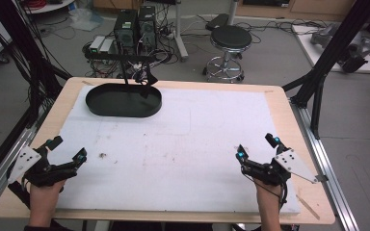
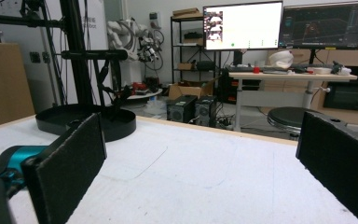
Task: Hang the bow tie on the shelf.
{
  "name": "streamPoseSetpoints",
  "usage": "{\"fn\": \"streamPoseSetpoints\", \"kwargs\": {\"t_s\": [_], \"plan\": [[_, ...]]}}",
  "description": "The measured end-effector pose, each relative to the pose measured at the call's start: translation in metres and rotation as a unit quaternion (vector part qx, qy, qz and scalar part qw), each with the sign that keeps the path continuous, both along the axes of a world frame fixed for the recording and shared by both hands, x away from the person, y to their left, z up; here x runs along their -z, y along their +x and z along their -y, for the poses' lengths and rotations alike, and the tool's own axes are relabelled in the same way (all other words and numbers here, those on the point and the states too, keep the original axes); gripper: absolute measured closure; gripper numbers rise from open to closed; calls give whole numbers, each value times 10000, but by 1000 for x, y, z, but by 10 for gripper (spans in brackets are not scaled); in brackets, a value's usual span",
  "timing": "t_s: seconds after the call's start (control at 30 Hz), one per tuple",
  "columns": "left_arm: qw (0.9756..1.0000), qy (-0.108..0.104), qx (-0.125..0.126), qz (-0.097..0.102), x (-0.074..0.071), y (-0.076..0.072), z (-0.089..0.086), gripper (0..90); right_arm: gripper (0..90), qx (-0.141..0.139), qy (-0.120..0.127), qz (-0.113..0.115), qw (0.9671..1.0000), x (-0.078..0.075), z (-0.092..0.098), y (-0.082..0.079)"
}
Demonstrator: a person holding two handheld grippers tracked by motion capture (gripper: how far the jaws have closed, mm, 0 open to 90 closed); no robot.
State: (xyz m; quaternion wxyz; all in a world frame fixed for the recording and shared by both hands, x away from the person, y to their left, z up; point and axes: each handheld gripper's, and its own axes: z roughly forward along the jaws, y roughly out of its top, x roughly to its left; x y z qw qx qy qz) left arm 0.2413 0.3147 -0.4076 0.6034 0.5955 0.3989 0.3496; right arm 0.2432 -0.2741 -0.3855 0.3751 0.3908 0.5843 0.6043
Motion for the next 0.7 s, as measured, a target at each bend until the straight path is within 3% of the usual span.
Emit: {"fn": "streamPoseSetpoints", "kwargs": {"t_s": [0.7], "plan": [[10000,-2,28,40,0,-1,2,34,7,-26,46,-107,9999,15,7,-5]]}}
